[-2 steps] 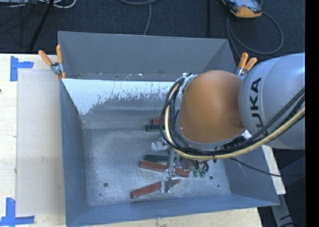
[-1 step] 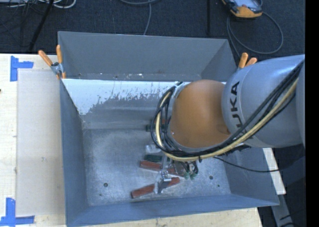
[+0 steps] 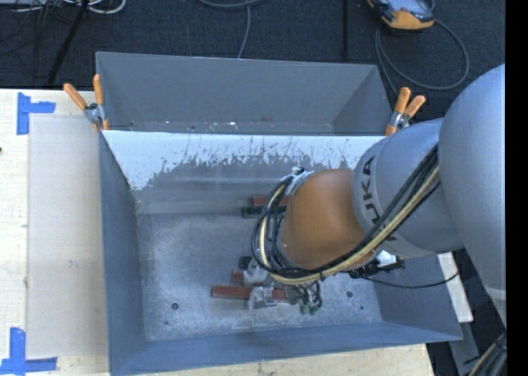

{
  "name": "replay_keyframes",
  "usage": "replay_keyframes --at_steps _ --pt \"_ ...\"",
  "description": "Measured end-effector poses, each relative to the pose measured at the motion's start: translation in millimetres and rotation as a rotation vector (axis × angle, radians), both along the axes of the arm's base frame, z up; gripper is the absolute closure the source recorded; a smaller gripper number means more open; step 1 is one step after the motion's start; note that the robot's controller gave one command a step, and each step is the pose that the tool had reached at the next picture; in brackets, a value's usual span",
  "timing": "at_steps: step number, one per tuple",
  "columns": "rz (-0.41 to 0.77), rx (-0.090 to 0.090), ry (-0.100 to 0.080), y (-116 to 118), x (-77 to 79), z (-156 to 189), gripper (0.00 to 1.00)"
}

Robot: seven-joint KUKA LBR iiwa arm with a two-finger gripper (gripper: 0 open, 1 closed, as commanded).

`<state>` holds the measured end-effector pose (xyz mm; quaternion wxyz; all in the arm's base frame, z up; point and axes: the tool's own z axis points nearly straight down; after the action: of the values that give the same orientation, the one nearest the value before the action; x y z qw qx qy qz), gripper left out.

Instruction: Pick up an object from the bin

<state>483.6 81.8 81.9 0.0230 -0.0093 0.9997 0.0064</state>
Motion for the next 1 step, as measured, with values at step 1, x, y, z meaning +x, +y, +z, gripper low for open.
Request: replay_keyframes --at_steps 1 --pt "0.0 0.0 0.0 0.0 0.0 0.0 1.0"
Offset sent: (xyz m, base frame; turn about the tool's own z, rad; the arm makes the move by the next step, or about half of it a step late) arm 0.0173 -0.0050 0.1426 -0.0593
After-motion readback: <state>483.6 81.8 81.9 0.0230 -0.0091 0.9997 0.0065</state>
